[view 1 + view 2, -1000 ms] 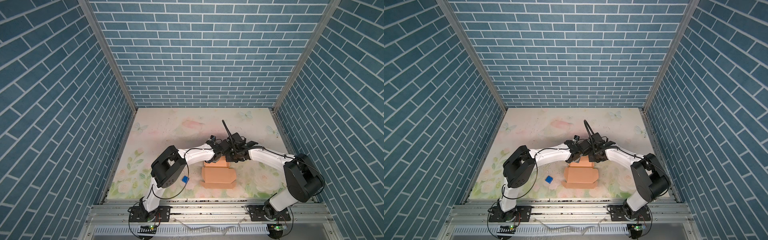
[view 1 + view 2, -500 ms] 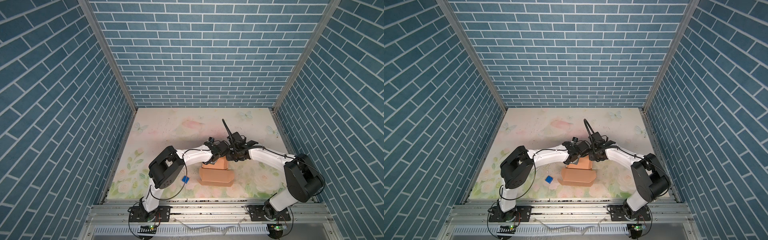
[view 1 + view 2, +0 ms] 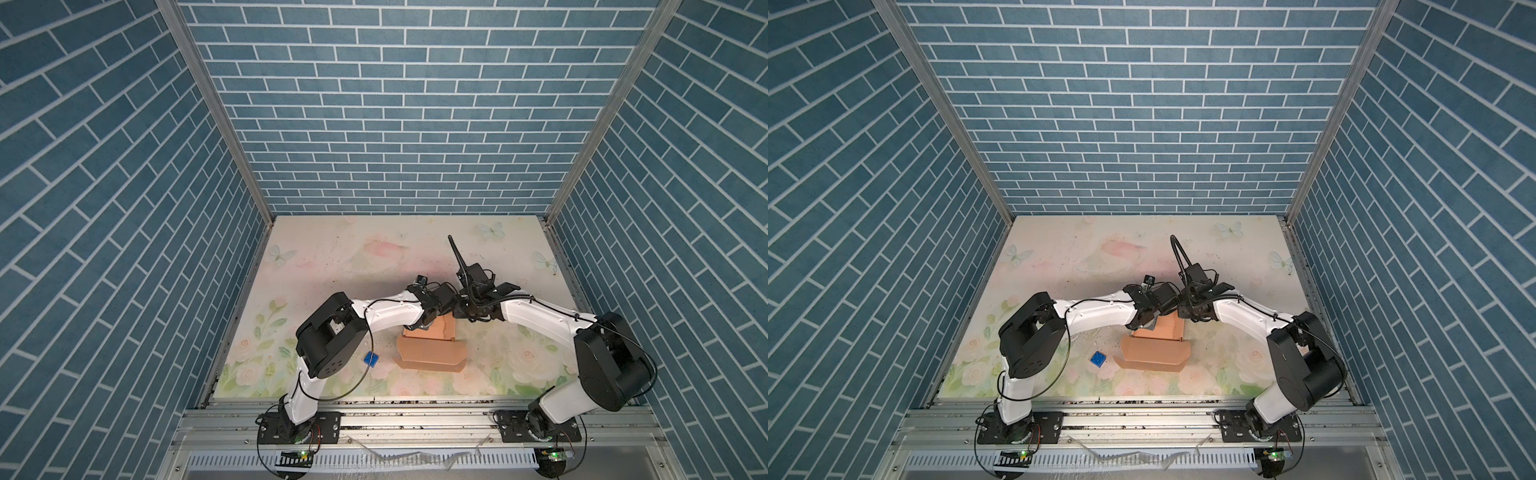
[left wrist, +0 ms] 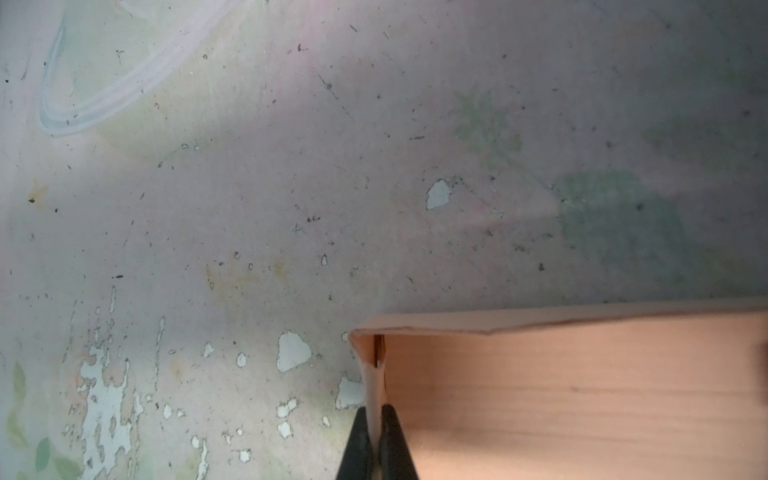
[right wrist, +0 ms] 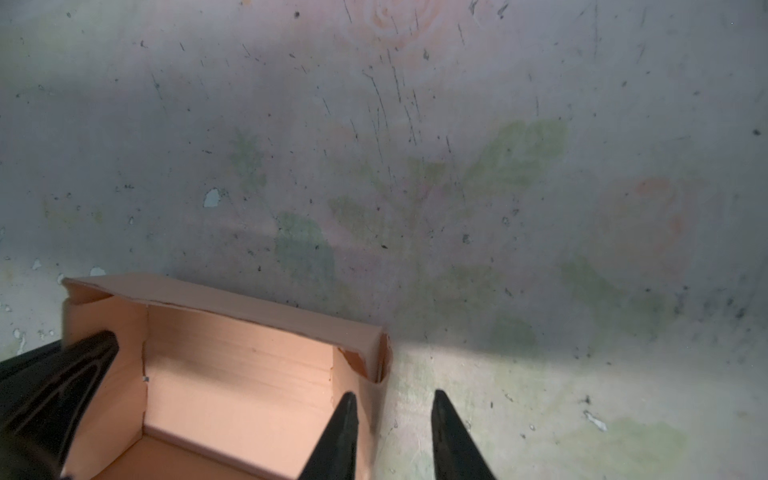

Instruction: Fold the paper box

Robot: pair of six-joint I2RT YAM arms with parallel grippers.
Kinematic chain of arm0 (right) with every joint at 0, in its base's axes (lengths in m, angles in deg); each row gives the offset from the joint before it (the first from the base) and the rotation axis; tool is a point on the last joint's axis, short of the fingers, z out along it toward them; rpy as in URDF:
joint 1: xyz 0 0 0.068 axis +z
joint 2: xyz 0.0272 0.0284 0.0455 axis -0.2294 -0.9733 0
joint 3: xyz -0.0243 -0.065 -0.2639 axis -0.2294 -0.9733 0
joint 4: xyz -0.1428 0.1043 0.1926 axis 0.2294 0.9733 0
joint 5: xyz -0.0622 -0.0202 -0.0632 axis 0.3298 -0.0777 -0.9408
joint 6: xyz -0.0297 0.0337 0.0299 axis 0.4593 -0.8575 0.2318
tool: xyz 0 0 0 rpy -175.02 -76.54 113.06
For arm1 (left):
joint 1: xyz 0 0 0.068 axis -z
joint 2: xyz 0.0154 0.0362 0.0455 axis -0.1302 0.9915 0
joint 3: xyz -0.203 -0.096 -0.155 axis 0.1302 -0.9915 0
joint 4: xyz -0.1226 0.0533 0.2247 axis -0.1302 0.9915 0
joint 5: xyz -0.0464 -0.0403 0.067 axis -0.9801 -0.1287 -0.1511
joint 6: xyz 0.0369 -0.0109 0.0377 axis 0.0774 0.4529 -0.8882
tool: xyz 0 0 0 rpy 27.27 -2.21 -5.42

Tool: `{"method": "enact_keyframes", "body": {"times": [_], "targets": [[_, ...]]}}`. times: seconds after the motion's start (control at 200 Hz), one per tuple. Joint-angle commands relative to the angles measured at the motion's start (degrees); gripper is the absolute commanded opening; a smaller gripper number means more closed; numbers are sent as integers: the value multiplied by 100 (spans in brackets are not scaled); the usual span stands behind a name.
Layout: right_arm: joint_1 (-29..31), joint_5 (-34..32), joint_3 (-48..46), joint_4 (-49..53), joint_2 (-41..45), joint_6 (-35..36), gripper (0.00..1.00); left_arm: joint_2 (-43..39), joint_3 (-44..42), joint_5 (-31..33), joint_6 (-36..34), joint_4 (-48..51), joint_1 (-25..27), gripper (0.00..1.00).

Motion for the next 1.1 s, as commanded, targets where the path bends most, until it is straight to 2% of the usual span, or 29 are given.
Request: {"method": "enact_keyframes", "body": {"times": [0.0, 0.525, 0.645, 0.88, 1.04, 1.095], "targets": [[0, 66, -158, -123, 81, -242, 31, -68, -207, -111, 33, 182, -13, 0], [244, 258, -551, -515, -69, -509, 22, -276, -485, -315, 237, -63, 0, 0], [306, 236, -612, -525, -74, -545, 11, -396, -598, -303, 323, -118, -4, 0], [507, 53, -652, -499, -109, -582, 11, -731, -932, -311, 586, -315, 6, 0], [665, -235, -644, -427, -87, -560, 0, -962, -1151, -319, 736, -441, 23, 0], [708, -328, -667, -447, -65, -556, 0, -1081, -1248, -311, 830, -496, 42, 0]]}}
